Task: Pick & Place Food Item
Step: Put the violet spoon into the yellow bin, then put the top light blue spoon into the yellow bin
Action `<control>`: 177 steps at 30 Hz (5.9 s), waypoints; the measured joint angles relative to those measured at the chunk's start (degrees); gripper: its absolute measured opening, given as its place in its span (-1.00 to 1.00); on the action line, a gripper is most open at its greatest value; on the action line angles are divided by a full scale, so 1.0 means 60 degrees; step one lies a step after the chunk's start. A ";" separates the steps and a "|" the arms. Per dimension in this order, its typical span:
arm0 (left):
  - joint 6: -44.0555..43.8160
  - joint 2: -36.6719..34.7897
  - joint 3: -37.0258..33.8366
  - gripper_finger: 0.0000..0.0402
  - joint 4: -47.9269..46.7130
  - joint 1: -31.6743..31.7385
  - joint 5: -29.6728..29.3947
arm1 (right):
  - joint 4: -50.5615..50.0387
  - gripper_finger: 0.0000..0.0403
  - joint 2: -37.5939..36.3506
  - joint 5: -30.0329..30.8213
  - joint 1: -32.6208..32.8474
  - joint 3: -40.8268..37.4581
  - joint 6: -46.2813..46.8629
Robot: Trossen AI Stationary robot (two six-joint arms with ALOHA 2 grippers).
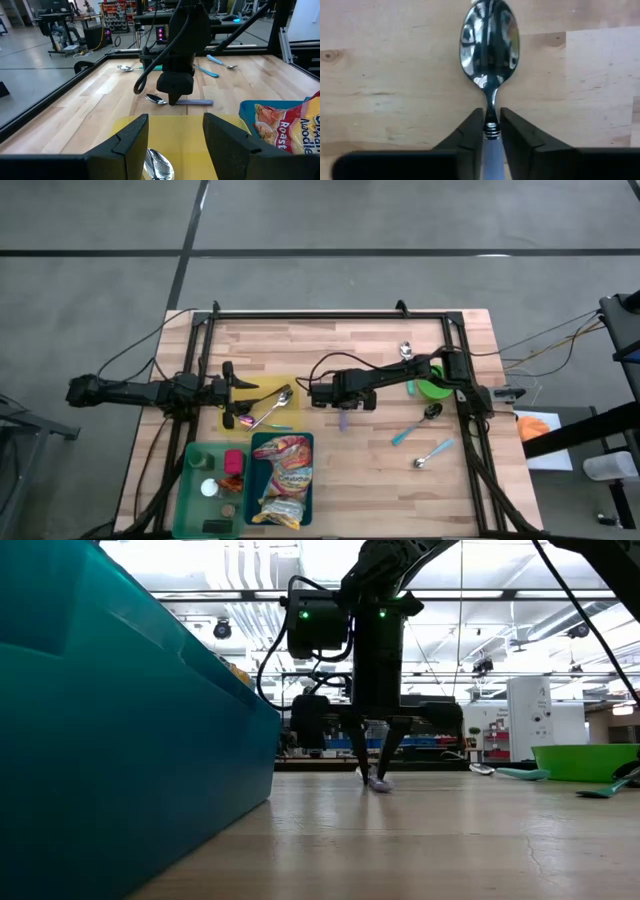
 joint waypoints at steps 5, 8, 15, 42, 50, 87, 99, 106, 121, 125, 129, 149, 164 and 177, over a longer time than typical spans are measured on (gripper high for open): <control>-0.0004 0.0000 0.0000 -0.06 0.0002 0.0000 0.0000 | 0.0263 -0.93 0.0000 0.0142 -0.0020 0.0022 -0.0205; -0.0001 0.0000 0.0000 -0.06 0.0000 0.0003 0.0000 | 0.0245 -0.92 0.0002 0.0214 -0.0015 0.0020 -0.0265; -0.0001 0.0004 0.0000 -0.06 0.0000 0.0004 0.0000 | 0.0237 -0.89 0.0011 0.0268 -0.0011 0.0018 -0.0404; -0.0004 0.0000 0.0000 -0.06 0.0004 0.0000 0.0000 | 0.0031 -0.88 -0.1258 0.1568 0.0500 0.0331 -0.1471; -0.0001 0.0004 0.0000 -0.06 0.0004 0.0002 0.0000 | 0.1616 -0.88 -0.2093 0.2747 0.1025 0.0328 -0.3467; 0.0000 0.0251 0.0000 -0.06 0.0000 0.0000 0.0004 | 0.7851 -0.88 0.0018 0.1696 0.0978 0.0146 -0.7904; -0.0001 0.0251 0.0000 -0.06 0.0000 0.0000 0.0004 | 0.7640 -0.88 0.0022 0.1719 0.0911 -0.0029 -0.7420; -0.0002 0.0251 0.0000 -0.06 0.0000 0.0000 0.0004 | 0.7698 -0.57 0.0022 0.1727 0.0904 -0.0040 -0.7454; -0.0001 0.0251 0.0000 -0.06 0.0000 0.0004 0.0004 | 0.7694 -0.26 -0.0022 0.1750 0.0907 -0.0044 -0.8109; -0.0003 0.0251 0.0000 -0.06 0.0000 0.0004 0.0004 | 0.7669 -0.26 -0.0304 0.1829 0.0922 -0.0044 -0.8734; 0.0000 0.0251 0.0000 -0.06 0.0000 0.0004 0.0004 | 0.7450 -0.26 -0.0796 0.2085 0.0931 -0.0029 -0.9458; -0.0004 0.0433 0.0000 -0.06 0.0000 0.0004 0.0004 | -0.0486 -0.26 -0.3125 0.3934 0.1149 -0.0218 -0.5205; -0.0004 0.0503 0.0000 -0.06 0.0004 0.0004 0.0000 | -0.3801 -0.17 -0.3708 0.3706 0.0116 -0.1198 -0.2656; -0.0002 0.0503 0.0000 -0.06 0.0004 0.0004 0.0002 | -0.0143 0.22 -0.6569 0.2200 -0.2092 -0.5403 -0.5055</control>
